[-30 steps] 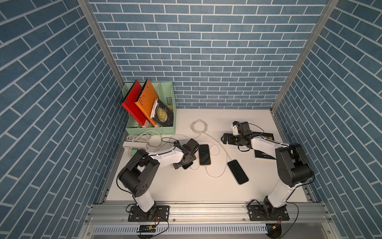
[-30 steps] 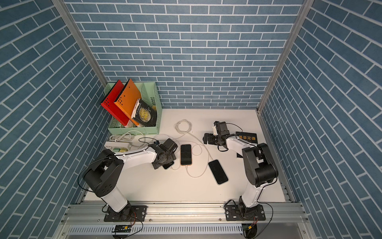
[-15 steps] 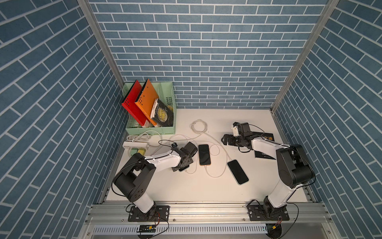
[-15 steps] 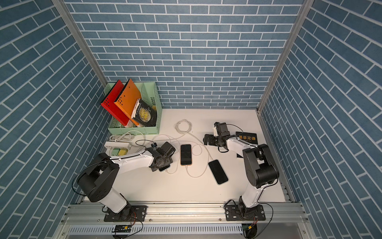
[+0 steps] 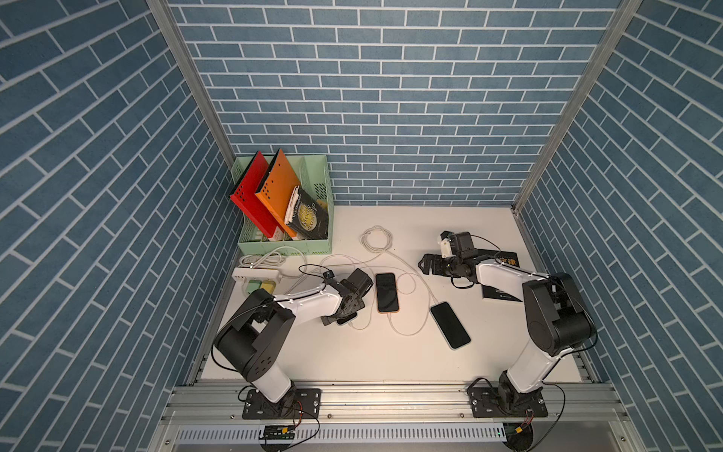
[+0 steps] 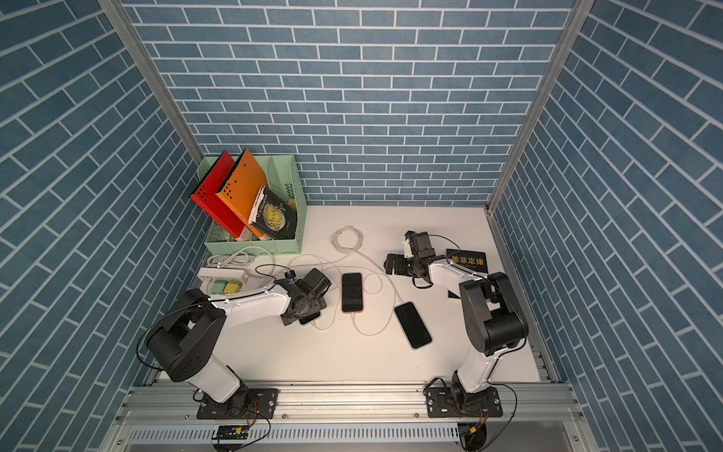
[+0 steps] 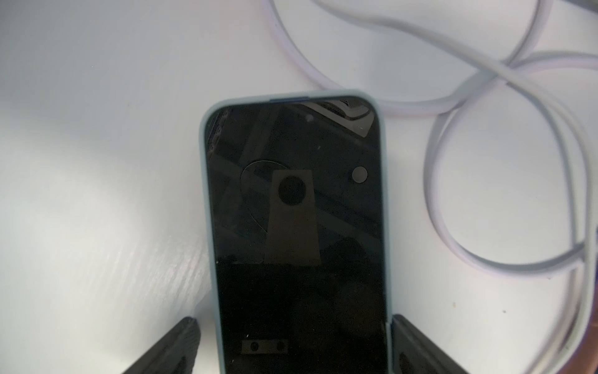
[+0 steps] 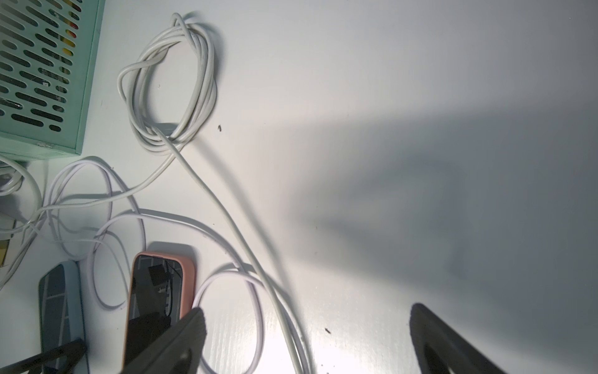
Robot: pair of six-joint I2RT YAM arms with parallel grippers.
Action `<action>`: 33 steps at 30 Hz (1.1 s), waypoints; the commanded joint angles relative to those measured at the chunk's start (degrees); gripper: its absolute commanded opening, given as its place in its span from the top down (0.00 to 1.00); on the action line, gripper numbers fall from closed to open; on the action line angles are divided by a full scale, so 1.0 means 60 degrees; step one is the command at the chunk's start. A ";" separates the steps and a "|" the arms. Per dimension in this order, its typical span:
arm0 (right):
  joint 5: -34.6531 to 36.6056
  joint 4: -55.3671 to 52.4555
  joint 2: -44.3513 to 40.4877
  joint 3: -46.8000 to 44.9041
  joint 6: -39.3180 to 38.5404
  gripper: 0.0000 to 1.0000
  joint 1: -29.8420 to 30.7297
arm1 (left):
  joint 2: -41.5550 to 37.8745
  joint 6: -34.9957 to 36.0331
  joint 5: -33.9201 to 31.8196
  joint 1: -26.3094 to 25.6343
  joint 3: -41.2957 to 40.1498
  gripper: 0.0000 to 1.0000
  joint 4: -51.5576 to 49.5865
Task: Unplug the charging cable from the phone
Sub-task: Pick up the phone at the center of the board.
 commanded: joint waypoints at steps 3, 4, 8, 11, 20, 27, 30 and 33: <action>-0.0039 -0.0049 -0.0335 0.0019 0.0194 0.00 0.0004 | 0.0380 -0.0079 0.1073 0.0152 -0.0398 0.13 0.0309; -0.0046 -0.0049 -0.0335 0.0020 0.0195 0.01 0.0005 | 0.0397 -0.0076 0.1069 0.0164 -0.0413 0.15 0.0322; -0.0032 -0.0099 -0.0321 0.0088 0.0166 0.00 0.0006 | 0.0436 -0.0078 0.1103 0.0184 -0.0538 0.26 0.0396; -0.0059 -0.0093 -0.0292 0.0132 0.0166 0.00 -0.0002 | 0.0392 -0.0084 0.1039 0.0182 -0.0592 0.31 0.0389; -0.0076 -0.0092 -0.0269 0.0137 0.0180 0.00 0.0019 | -0.0045 0.0236 0.0468 0.0178 -0.0002 0.51 -0.0324; -0.0047 -0.0020 -0.0276 0.0143 0.0216 0.00 0.0119 | -0.0362 0.0729 -0.0268 0.0171 0.1051 0.59 -0.1221; -0.0032 0.0024 -0.0291 0.0089 0.0238 0.01 0.0150 | -0.0434 0.0881 -0.0487 0.0171 0.1321 0.60 -0.1398; -0.0018 0.0037 -0.0331 0.0051 0.0264 0.01 0.0169 | -0.0437 0.0920 -0.0607 0.0172 0.1444 0.61 -0.1549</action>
